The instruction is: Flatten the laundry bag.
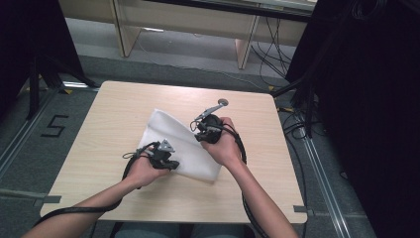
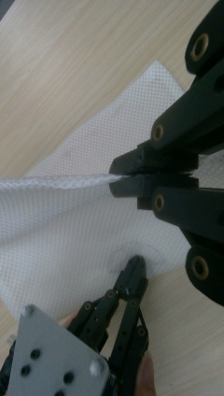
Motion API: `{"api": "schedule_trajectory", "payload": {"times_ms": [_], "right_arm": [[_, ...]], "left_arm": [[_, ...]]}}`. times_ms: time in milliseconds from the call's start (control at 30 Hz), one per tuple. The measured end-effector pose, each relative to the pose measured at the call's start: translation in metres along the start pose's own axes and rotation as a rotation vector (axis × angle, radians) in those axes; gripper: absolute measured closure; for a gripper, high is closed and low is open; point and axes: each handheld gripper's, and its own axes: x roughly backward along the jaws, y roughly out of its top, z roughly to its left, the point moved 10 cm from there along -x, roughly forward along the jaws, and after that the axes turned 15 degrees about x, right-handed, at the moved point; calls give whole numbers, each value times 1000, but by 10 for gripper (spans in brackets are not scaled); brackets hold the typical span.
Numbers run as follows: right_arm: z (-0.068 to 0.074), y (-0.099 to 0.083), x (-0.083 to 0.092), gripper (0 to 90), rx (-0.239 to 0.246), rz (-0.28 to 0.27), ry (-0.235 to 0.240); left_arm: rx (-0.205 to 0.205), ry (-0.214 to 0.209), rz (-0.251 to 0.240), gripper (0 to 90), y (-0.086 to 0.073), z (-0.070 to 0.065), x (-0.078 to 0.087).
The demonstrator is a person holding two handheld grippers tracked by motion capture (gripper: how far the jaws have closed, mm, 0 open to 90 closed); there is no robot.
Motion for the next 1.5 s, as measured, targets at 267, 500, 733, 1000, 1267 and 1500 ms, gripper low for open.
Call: {"api": "schedule_trajectory", "payload": {"times_ms": [267, 500, 733, 1000, 1267, 1500], "right_arm": [[1, 10, 9, 898, 19, -32, -12], [2, 11, 10, 898, 14, -48, -12], [3, 13, 10, 899, 21, -61, -19], [3, 18, 13, 898, 15, -65, -17], [6, 18, 10, 898, 19, -58, 4], [10, 17, 9, 897, 17, -63, 19]], "left_arm": [[12, 4, -20, 859, 6, 4, -3], [-44, -33, 9, 863, -4, -19, 1], [-42, -24, 4, 869, 1, -20, -6], [-23, 0, -48, 861, 15, -8, -16], [-42, -7, -36, 829, 10, -7, -11], [-67, -6, -30, 822, 0, -6, 11]]}}
